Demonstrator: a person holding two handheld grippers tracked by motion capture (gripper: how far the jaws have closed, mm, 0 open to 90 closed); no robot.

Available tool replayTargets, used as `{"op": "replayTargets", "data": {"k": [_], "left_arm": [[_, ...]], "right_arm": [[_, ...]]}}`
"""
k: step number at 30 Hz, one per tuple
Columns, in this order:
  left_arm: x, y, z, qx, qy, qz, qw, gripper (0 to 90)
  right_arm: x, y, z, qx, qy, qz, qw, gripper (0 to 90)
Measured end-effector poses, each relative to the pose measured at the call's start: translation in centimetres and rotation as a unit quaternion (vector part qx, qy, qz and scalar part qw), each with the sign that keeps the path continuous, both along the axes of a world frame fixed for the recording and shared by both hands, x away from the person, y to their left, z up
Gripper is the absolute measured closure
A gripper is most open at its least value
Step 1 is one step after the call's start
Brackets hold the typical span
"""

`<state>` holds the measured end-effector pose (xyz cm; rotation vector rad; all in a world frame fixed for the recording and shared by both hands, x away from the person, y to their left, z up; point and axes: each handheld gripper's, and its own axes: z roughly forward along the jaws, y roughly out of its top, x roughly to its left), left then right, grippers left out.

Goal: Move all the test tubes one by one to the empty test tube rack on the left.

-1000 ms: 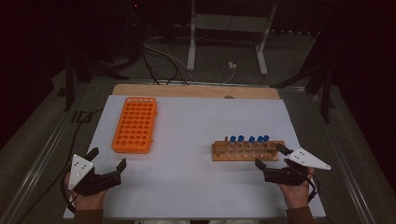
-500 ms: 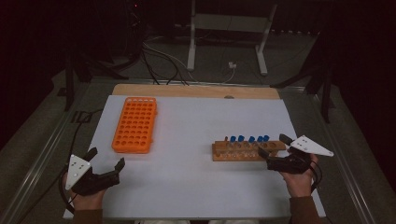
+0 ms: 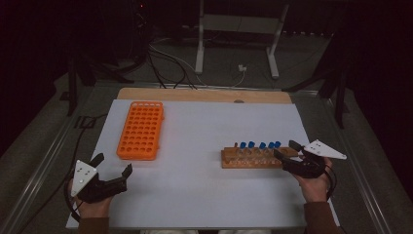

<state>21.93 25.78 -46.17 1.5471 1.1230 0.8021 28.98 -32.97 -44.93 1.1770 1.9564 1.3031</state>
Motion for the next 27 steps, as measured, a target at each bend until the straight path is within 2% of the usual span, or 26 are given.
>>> {"op": "replayTargets", "data": {"k": [5,7,10,15,27], "left_arm": [[0.0,0.1,0.0,-0.002,0.001,0.002,1.0000,0.7],[0.0,0.1,0.0,-0.002,0.001,0.002,1.0000,0.8],[-0.1,0.2,0.0,-0.003,0.000,0.003,1.0000,0.8],[-0.1,0.2,0.0,-0.005,0.001,0.004,1.0000,0.8],[0.0,0.1,-0.1,-0.003,0.004,0.002,1.0000,0.8]], "right_arm": [[0.3,0.2,-0.6,-0.016,0.011,0.009,0.9998,54.9],[0.5,0.3,-0.9,-0.019,0.014,0.016,0.9996,59.5],[0.7,0.6,-1.0,-0.028,0.016,0.011,0.9994,64.8],[1.2,0.9,-1.4,-0.043,0.019,0.007,0.9989,69.8],[1.2,1.4,-2.0,-0.040,0.003,0.000,0.9992,76.2]]}}
